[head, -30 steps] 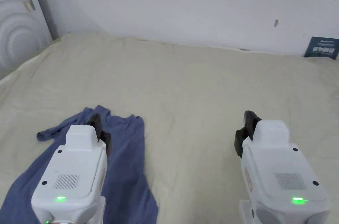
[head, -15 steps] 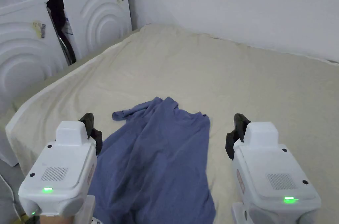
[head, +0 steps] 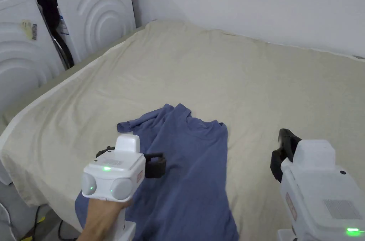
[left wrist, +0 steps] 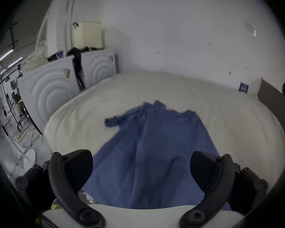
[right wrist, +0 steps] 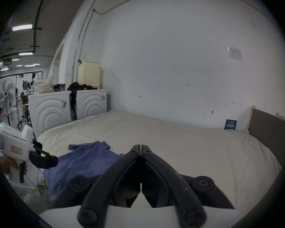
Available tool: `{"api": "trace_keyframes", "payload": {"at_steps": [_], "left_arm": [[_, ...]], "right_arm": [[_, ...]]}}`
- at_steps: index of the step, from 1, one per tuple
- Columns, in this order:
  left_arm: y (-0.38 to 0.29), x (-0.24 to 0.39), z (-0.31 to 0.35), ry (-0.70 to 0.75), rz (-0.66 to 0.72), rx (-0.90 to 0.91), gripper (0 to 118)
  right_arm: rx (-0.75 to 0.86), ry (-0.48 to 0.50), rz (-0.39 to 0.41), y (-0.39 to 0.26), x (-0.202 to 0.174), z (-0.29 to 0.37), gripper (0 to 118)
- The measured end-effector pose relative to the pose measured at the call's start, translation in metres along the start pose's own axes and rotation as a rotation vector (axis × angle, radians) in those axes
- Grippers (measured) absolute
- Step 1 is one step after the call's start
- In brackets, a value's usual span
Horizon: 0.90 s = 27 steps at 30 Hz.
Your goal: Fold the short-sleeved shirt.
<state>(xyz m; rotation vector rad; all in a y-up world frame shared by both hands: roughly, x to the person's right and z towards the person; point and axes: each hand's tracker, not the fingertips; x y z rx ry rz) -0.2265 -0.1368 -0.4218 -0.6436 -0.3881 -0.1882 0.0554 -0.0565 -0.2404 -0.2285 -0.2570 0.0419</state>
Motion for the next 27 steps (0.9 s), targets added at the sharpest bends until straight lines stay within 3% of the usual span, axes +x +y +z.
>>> {"api": "trace_keyframes", "payload": {"at_steps": [5, 7, 9, 12, 15, 16, 18, 22, 27], "left_arm": [[-0.009, 0.02, -0.076, -0.008, -0.083, -0.163, 118], [-0.016, 0.026, -0.102, -0.02, -0.089, -0.225, 110], [-0.026, 0.029, -0.125, -0.051, -0.081, -0.339, 86], [-0.024, 0.026, -0.112, -0.056, 0.044, -0.259, 70], [-0.024, 0.033, -0.102, -0.078, -0.054, -0.236, 7], [-0.023, 0.034, -0.101, -0.08, -0.088, -0.241, 2], [-0.023, 0.034, -0.096, -0.081, -0.081, -0.243, 2], [0.003, 0.028, -0.062, -0.159, 0.083, -0.183, 2], [0.047, 0.046, -0.002, -0.277, 0.099, -0.031, 2]], "right_arm": [[-0.049, -0.066, 0.012, -0.013, 0.025, -0.001, 1], [-0.069, -0.084, 0.01, -0.018, 0.035, -0.002, 1], [-0.091, -0.102, 0.005, -0.024, 0.045, -0.001, 1], [-0.116, -0.128, 0.01, -0.032, 0.056, 0.001, 1], [-0.131, -0.14, -0.016, -0.036, 0.063, 0.004, 1], [-0.131, -0.143, -0.027, -0.037, 0.065, 0.006, 1], [-0.123, -0.147, -0.045, -0.036, 0.067, 0.011, 1], [-0.088, -0.142, -0.067, -0.032, 0.074, 0.023, 1], [-0.056, -0.144, -0.09, -0.026, 0.088, 0.036, 1]]}}
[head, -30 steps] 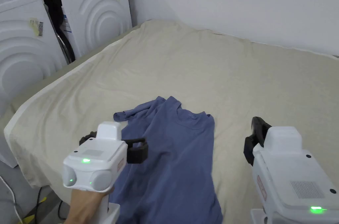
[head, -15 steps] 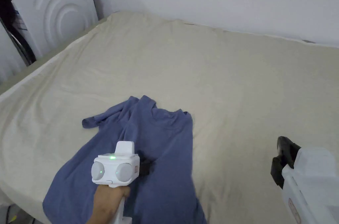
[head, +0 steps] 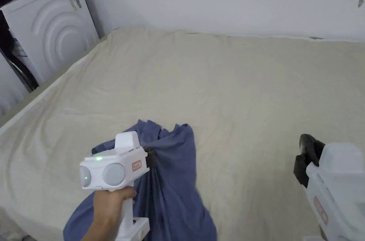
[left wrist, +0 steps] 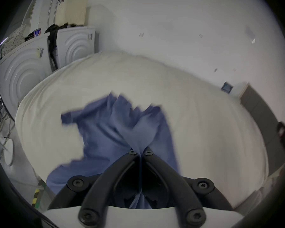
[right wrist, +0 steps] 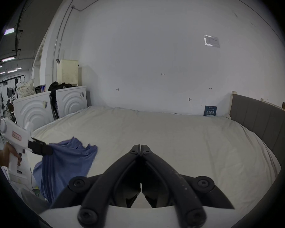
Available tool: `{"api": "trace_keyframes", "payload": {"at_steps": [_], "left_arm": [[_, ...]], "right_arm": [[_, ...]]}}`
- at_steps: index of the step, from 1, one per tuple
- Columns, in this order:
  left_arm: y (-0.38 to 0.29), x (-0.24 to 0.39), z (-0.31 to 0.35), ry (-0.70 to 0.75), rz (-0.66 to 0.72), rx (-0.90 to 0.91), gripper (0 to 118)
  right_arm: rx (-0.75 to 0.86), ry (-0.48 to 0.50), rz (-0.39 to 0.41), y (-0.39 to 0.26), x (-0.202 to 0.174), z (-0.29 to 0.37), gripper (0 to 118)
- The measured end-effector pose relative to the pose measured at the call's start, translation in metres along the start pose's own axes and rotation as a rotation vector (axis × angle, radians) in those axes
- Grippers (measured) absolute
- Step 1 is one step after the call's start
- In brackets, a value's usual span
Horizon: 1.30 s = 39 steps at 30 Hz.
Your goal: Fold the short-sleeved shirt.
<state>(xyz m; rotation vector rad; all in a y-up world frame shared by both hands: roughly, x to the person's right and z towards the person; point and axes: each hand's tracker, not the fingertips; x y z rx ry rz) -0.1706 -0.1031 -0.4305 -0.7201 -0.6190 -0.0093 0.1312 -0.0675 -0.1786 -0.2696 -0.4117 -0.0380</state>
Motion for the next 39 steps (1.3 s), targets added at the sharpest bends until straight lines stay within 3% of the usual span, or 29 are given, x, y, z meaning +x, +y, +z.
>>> {"api": "trace_keyframes", "payload": {"at_steps": [7, 16, 23, 28, 32, 39], "left_arm": [[0.087, 0.106, 0.036, -0.158, -0.159, 0.183, 2], [0.137, 0.272, 0.036, -0.438, -0.334, 0.264, 2], [0.091, 0.357, 0.003, -0.606, -0.367, 0.148, 2], [0.032, 0.382, -0.036, -0.643, -0.448, -0.052, 2], [-0.028, 0.386, -0.078, -0.596, -0.541, -0.241, 2], [-0.117, 0.388, -0.141, -0.378, -0.719, -0.444, 2]], "right_arm": [[0.066, -0.053, -0.023, 0.01, 0.035, 0.032, 1], [0.124, -0.239, -0.027, 0.012, 0.103, 0.083, 1], [0.112, -0.365, -0.049, 0.001, 0.147, 0.113, 1], [0.09, -0.411, -0.051, -0.009, 0.162, 0.122, 1], [0.063, -0.421, -0.066, -0.016, 0.168, 0.12, 1], [0.022, -0.405, -0.08, -0.026, 0.17, 0.112, 1]]}}
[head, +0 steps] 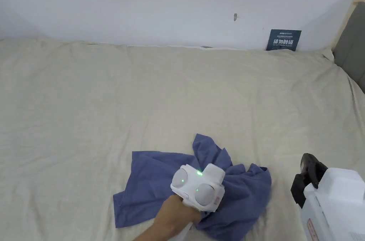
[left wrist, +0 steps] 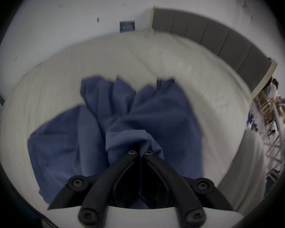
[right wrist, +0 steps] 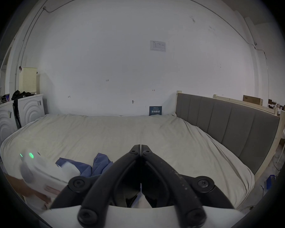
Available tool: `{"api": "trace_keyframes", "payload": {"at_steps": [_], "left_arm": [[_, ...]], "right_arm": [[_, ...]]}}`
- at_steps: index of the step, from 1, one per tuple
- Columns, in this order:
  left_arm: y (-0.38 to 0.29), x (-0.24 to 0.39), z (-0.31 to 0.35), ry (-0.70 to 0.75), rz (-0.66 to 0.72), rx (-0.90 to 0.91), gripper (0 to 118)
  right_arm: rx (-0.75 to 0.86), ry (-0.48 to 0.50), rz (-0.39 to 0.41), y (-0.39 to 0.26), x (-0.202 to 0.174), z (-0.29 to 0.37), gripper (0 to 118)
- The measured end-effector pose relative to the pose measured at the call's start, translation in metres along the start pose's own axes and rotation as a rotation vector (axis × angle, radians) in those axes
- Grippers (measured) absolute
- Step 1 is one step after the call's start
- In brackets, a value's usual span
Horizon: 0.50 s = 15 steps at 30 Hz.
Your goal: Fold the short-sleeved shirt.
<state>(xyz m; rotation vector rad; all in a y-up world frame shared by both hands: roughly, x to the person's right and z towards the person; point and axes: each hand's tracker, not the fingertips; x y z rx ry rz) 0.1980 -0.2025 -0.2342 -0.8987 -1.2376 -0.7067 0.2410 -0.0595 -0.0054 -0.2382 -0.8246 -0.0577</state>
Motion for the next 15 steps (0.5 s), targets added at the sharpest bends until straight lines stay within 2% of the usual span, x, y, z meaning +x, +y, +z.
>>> {"api": "trace_keyframes", "payload": {"at_steps": [4, 5, 6, 7, 10, 11, 15], "left_arm": [[-0.004, 0.006, -0.009, 0.037, -0.019, 0.027, 3], [0.001, 0.006, -0.005, 0.038, -0.008, 0.014, 5], [0.002, 0.005, -0.002, 0.033, 0.007, 0.024, 12], [0.001, 0.005, 0.01, 0.013, 0.031, 0.064, 34], [0.002, 0.0, 0.037, -0.053, 0.098, 0.16, 110], [-0.001, 0.0, 0.051, -0.053, 0.113, 0.218, 116], [-0.006, -0.007, 0.111, 0.021, 0.201, 0.462, 113]], "right_arm": [[-0.003, 0.006, 0.008, 0.0, 0.0, 0.0, 1], [0.0, 0.005, 0.013, 0.0, 0.0, 0.001, 1], [0.001, 0.003, 0.015, 0.001, 0.001, 0.002, 1], [0.003, 0.002, 0.014, 0.002, 0.002, 0.002, 1], [0.015, -0.004, 0.005, 0.007, 0.003, 0.006, 1], [0.02, -0.003, 0.003, 0.009, 0.003, 0.007, 1], [0.04, -0.002, -0.002, 0.017, 0.002, 0.011, 1]]}}
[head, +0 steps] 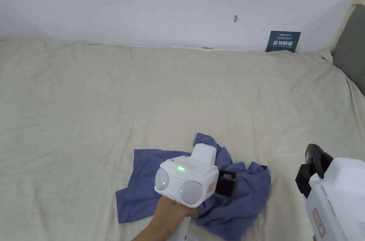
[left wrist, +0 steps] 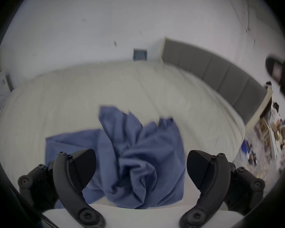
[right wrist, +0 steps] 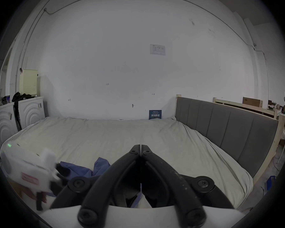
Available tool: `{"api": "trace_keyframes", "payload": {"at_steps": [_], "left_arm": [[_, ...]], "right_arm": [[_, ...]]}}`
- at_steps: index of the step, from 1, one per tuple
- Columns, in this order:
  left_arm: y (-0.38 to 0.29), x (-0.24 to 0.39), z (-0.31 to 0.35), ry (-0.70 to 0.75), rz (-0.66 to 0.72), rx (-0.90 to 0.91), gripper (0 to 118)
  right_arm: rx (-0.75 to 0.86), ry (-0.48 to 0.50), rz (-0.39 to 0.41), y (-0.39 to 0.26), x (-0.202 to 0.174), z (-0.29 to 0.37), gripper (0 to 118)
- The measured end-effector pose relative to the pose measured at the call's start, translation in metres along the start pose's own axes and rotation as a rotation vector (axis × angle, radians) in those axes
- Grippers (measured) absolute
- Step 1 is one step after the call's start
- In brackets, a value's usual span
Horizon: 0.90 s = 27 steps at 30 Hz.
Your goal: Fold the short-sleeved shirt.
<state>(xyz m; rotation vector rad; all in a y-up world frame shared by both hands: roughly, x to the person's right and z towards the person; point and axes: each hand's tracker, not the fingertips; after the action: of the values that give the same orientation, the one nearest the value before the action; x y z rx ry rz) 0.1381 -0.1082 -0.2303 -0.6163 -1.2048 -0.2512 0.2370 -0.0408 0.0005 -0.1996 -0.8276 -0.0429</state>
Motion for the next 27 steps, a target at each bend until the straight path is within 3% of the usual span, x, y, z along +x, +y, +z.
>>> {"api": "trace_keyframes", "payload": {"at_steps": [5, 8, 10, 12, 15, 16, 17, 24, 27], "left_arm": [[0.02, -0.019, 0.073, 0.119, 0.0, 0.293, 109], [0.023, -0.035, 0.106, 0.227, -0.038, 0.417, 91], [0.023, -0.046, 0.125, 0.299, -0.051, 0.463, 88], [0.021, -0.058, 0.137, 0.348, -0.053, 0.498, 69], [0.015, -0.074, 0.152, 0.428, -0.03, 0.527, 30], [0.013, -0.081, 0.155, 0.435, -0.02, 0.539, 9], [0.01, -0.086, 0.158, 0.446, -0.008, 0.542, 0], [0.0, -0.103, 0.164, 0.417, 0.02, 0.462, 0], [-0.011, -0.115, 0.157, 0.369, 0.153, 0.358, 0]], "right_arm": [[0.037, 0.004, -0.001, 0.013, -0.003, 0.004, 2], [0.059, 0.011, 0.002, 0.022, -0.007, 0.006, 2], [0.074, 0.017, 0.002, 0.027, -0.01, 0.007, 2], [0.086, 0.022, 0.003, 0.032, -0.013, 0.007, 2], [0.1, 0.036, 0.009, 0.037, -0.019, 0.008, 2], [0.104, 0.041, 0.012, 0.038, -0.022, 0.008, 2], [0.106, 0.045, 0.014, 0.039, -0.023, 0.009, 2], [0.105, 0.066, 0.021, 0.038, -0.033, 0.009, 2], [0.098, 0.073, 0.02, 0.035, -0.034, 0.009, 2]]}}
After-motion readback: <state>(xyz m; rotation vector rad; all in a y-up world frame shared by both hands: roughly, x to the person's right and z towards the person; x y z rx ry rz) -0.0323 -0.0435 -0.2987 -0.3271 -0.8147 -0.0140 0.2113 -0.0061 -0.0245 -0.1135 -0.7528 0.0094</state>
